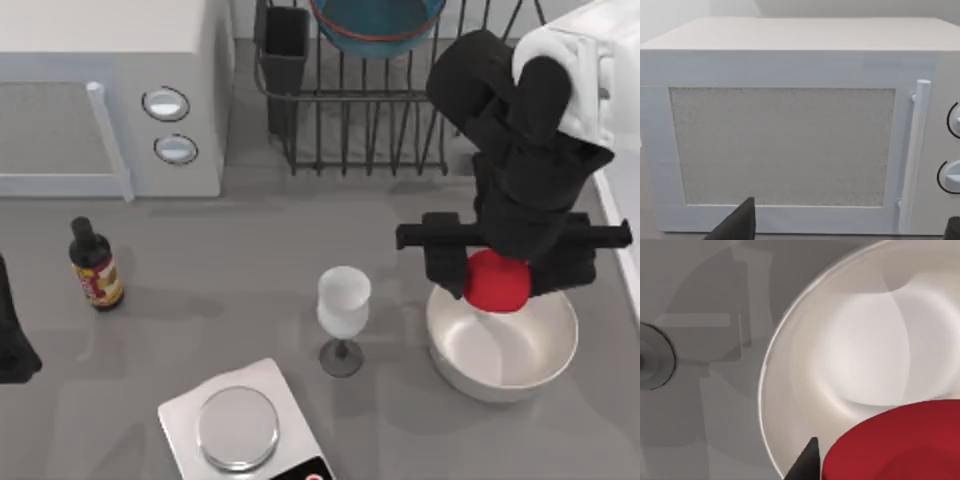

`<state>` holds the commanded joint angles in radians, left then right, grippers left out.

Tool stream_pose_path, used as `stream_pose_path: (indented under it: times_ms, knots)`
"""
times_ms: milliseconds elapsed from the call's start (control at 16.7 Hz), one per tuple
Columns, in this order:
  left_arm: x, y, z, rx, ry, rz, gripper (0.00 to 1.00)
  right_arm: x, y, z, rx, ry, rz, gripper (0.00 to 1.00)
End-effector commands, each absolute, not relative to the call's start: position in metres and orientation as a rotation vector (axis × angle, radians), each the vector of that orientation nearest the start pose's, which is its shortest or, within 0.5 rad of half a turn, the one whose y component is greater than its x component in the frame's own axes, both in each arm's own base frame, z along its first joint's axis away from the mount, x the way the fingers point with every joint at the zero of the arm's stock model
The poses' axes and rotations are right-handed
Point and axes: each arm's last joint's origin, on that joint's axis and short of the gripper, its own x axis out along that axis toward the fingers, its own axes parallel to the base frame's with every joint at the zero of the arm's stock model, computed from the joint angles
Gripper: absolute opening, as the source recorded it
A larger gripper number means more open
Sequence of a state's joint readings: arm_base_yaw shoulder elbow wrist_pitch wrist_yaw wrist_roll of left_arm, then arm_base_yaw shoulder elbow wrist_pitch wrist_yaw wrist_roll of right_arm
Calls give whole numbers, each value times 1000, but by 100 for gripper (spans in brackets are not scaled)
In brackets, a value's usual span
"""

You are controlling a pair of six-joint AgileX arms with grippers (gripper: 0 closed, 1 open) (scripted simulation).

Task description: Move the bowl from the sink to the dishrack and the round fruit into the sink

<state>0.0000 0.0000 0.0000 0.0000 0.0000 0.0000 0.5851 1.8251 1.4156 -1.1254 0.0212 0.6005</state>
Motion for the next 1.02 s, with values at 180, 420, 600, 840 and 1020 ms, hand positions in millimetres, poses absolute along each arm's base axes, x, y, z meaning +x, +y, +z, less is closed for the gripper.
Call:
stream_pose_path:
  times_ms: [180, 420, 600, 840, 1020]
  knots:
    - [106, -1, 160, 0, 0, 0, 100, 283, 197, 224, 4, 1499, 18, 0]
    - [106, -1, 160, 0, 0, 0, 100, 286, 196, 224, 14, 1492, 17, 0]
    - [106, -1, 160, 0, 0, 0, 100, 298, 185, 218, 43, 1441, 40, 0]
    - [106, -1, 160, 0, 0, 0, 100, 329, 145, 205, 149, 1294, 68, 0]
    - [106, -1, 160, 0, 0, 0, 100, 350, 96, 196, 244, 1112, 69, 0]
